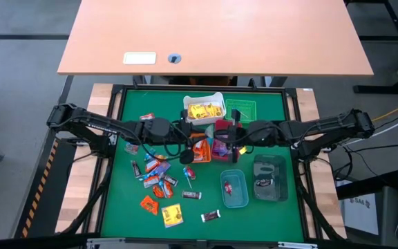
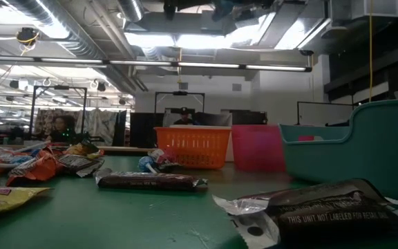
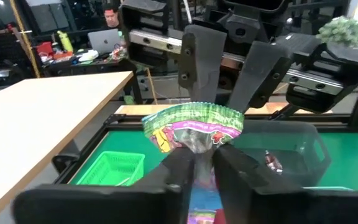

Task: Sort candy
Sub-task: Put the blue bag of candy into the red bin

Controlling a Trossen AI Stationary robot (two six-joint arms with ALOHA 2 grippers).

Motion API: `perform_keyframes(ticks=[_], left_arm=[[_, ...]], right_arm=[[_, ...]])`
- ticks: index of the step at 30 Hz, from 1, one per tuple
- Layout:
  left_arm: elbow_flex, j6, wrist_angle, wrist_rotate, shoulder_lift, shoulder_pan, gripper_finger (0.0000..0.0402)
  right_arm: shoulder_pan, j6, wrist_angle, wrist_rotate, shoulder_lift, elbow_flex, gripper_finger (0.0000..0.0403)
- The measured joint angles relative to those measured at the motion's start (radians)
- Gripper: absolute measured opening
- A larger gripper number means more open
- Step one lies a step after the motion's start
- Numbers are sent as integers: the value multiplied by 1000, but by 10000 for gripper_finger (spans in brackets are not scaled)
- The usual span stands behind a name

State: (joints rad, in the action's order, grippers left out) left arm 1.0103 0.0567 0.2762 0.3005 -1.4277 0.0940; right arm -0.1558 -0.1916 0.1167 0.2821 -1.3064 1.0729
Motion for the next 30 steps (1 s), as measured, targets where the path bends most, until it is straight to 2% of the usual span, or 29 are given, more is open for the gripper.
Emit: perform_keyframes(ticks=[6, 18, 26, 30], left_arm=[[0, -2, -52, 10, 0, 0, 100], [0, -6, -87, 11, 1, 2, 105], [0, -163, -242, -6, 1, 29, 105], [0, -277, -390, -9, 1, 48, 112]], right_arm=[[0, 1, 121, 56, 0, 0, 15], [0, 7, 448, 74, -1, -1, 23], [-1, 5, 471, 73, -1, -1, 27], [-1, 5, 471, 73, -1, -1, 53]])
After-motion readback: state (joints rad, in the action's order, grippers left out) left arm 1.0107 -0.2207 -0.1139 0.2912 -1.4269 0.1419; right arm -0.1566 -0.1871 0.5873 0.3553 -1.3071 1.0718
